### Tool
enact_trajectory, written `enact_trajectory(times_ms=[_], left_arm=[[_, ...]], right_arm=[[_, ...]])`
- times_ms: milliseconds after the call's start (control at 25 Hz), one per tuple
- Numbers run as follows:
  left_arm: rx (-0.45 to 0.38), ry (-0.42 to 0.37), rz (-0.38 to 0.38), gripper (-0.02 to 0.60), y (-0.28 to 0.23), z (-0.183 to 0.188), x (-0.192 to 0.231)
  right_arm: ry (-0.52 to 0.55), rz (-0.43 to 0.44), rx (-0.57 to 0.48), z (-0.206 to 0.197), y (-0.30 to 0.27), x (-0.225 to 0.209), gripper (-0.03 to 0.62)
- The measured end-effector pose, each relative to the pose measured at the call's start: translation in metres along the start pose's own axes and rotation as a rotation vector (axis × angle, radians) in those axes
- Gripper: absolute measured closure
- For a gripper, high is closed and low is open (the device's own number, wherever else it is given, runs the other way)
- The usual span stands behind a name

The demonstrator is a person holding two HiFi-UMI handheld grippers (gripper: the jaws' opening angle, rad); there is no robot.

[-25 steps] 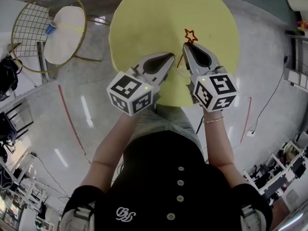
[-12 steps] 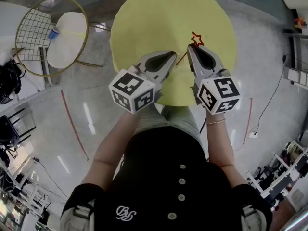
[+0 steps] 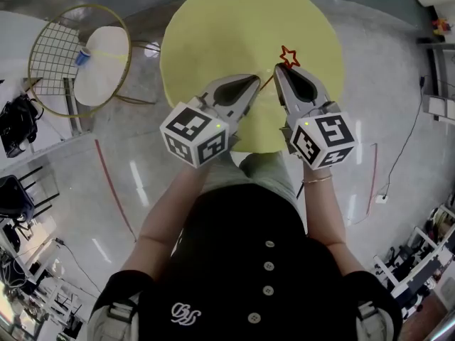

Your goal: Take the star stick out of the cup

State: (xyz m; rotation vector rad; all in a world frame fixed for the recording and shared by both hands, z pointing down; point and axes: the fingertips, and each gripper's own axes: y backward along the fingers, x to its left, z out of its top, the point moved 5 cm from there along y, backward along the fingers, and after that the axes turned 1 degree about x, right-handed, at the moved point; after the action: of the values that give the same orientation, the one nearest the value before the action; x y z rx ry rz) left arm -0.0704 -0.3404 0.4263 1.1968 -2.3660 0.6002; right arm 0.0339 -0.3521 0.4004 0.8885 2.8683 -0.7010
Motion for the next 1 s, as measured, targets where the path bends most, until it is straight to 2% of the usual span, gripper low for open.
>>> enact_trajectory(times_ms=[440, 640, 840, 1000], left_arm=[[-0.066, -0.046, 0.026, 0.569, 0.008, 0.012, -0.018], [-0.108, -0.127, 0.025, 0.569, 0.014, 0.033, -0.032], [-0.155, -0.170, -0.041, 0.569, 0.018, 0.057, -0.057], [-0.207, -0.206, -0.041, 0.569, 0.018, 0.075, -0.067]], right_arm=[[0.007, 0.006, -0.158, 0.023, 0.031, -0.005, 0.577], [0.006, 0.002, -0.239, 0.042, 0.045, -0.005, 0.577], [0.026, 0.014, -0.299, 0.061, 0.060, -0.006, 0.577], [0.027, 0.031, -0.361, 0.077, 0.075, -0.008, 0.577]])
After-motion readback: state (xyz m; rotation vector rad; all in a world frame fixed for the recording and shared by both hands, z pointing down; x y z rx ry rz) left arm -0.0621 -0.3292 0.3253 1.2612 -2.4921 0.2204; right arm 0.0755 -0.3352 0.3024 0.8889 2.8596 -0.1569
